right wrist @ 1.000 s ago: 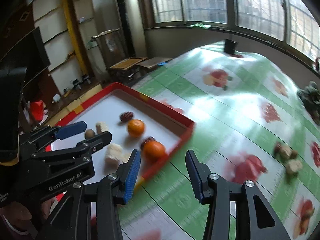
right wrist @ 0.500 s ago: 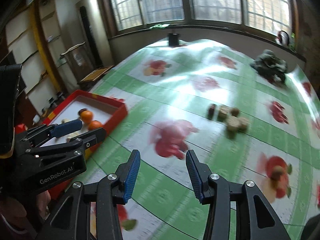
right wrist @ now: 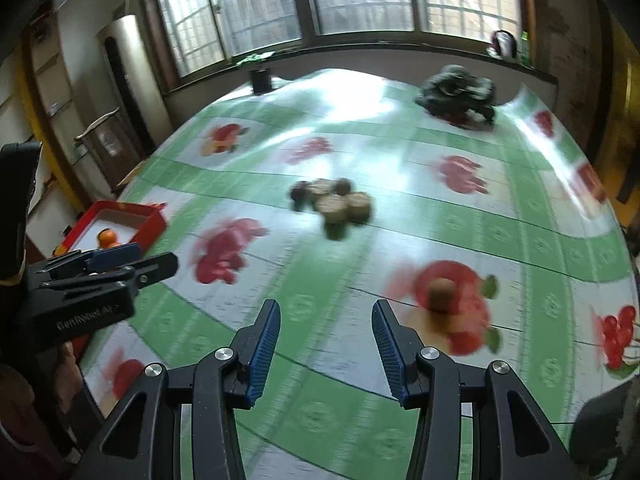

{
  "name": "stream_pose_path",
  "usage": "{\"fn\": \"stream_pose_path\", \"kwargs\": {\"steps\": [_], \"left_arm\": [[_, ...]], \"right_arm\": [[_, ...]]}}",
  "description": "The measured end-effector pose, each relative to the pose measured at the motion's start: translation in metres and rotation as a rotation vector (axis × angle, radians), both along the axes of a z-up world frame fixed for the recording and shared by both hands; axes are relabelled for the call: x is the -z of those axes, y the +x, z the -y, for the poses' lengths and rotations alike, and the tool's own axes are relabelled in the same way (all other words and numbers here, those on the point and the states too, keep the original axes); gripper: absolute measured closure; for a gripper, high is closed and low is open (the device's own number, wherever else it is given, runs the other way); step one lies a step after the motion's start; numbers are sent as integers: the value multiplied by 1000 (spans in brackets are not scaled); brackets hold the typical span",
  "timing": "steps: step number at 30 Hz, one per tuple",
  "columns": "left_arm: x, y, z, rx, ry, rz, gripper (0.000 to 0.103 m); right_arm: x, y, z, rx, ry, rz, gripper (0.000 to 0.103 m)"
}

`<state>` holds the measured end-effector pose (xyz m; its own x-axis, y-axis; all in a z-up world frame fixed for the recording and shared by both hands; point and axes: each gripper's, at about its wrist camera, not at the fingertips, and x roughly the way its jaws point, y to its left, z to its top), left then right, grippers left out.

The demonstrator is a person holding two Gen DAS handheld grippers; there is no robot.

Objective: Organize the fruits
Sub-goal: 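Grasp a small brown ball with the right tool while the left tool grasps a hexagonal chunk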

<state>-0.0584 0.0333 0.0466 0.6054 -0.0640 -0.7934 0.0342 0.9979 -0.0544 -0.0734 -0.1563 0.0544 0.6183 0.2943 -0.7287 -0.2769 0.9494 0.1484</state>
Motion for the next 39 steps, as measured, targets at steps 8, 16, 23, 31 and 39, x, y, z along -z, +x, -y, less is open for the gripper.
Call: {"fn": "stream_pose_path", "kwargs": {"steps": [8,16,23,31,39], "left_arm": [[6,21,17,31,-19,-32,45],[7,41,39,79,-37,-48,45],[11,64,52,100,-49,-68,45],[16,94,70,119,-70,-74,45],[30,115,97,183,-51,-91,45]], "right_arm": [[9,9,44,80,9,-23,57],[13,27,48,78,-14,-18,57],[34,51,46,58,-93,-55,70],[36,50,55,49,-72,-36,81],[36,50,60,37,-24,-45,81]]}}
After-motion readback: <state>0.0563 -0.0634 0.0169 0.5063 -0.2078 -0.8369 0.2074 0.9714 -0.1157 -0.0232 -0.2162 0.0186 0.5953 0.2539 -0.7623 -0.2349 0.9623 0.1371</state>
